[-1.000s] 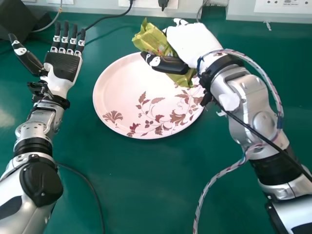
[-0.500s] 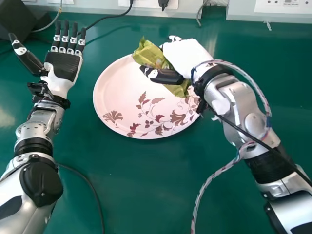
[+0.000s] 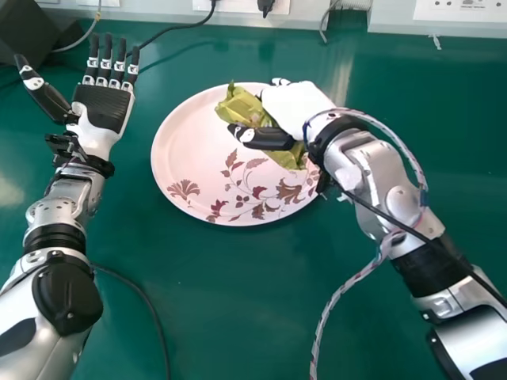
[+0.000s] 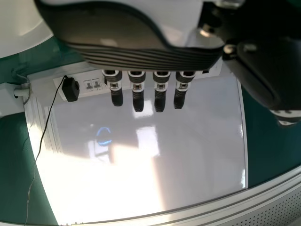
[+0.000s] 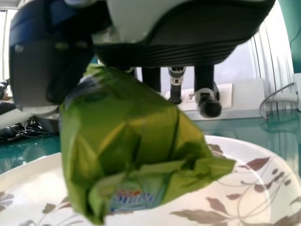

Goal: Pick up biscuit and place it in the plate

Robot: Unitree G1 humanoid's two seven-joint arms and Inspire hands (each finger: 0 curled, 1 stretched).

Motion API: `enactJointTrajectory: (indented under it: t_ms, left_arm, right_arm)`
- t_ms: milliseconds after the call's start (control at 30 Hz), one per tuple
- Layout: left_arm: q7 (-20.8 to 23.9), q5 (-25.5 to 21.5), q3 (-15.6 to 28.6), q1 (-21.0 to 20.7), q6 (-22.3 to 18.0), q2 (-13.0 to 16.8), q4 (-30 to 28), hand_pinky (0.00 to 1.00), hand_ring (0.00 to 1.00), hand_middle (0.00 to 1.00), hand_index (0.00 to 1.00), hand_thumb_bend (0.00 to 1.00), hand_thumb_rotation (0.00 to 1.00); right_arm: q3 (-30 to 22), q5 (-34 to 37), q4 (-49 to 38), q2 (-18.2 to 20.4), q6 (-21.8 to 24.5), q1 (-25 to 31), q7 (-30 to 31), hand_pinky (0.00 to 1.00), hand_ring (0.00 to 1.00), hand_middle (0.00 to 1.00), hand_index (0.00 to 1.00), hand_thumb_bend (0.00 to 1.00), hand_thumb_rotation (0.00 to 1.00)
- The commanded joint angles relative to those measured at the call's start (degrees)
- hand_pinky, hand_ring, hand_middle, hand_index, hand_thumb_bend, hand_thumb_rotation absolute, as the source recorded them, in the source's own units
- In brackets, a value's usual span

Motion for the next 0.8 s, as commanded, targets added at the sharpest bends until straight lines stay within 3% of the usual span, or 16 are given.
enactJointTrajectory:
  t_ms: [0, 767]
  left_arm:
    - [0.6, 0.5, -0.5, 0.4, -0.3, -0.2, -0.4, 0.98, 0.97, 1.00, 1.00, 1.00, 0.57]
    - [0.1, 0.4, -0.4, 0.5, -0.2, 0.0, -0.4, 0.93, 0.95, 0.99, 1.00, 1.00, 0.59]
  right_arm:
    - [0.4, 0.9, 0.8, 0.5, -0.6, -1.3, -1.3, 0.06, 0.14, 0.22, 0.49, 0.51, 0.05]
    - [1.7, 3.6, 6.8, 1.6, 0.1, -1.9, -0.9, 0.06, 0.14, 0.22, 0.49, 0.51, 0.05]
